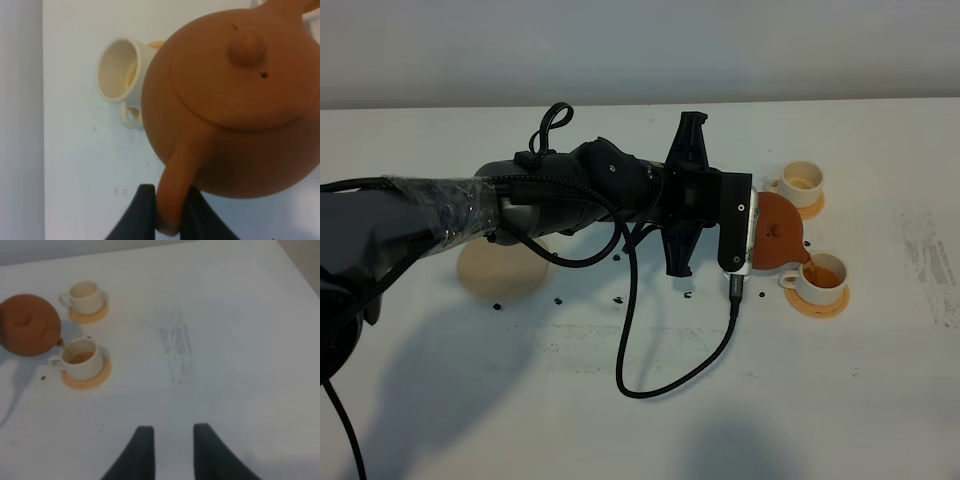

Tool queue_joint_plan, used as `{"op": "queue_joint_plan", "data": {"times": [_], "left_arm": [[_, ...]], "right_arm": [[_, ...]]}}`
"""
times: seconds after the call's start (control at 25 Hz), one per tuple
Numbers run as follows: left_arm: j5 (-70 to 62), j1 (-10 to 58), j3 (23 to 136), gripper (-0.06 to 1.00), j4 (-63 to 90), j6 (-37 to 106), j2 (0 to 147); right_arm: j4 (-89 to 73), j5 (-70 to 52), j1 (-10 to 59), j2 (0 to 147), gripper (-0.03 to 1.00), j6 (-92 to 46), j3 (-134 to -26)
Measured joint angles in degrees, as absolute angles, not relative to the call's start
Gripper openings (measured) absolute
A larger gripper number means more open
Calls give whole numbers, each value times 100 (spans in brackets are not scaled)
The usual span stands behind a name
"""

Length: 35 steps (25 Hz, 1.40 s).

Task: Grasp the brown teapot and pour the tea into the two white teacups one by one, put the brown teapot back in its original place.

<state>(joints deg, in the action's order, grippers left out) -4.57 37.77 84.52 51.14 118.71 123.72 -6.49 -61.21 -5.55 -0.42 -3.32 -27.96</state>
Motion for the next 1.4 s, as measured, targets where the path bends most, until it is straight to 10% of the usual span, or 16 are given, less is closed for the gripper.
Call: {"op": "queue_joint_plan", "data": {"times": [1.4], "left_arm": [[-414,3782,8552,8,4969,11862,12372]], "right_arm": [[-649,-6121,-555,-42,22,-332,-2796]]}}
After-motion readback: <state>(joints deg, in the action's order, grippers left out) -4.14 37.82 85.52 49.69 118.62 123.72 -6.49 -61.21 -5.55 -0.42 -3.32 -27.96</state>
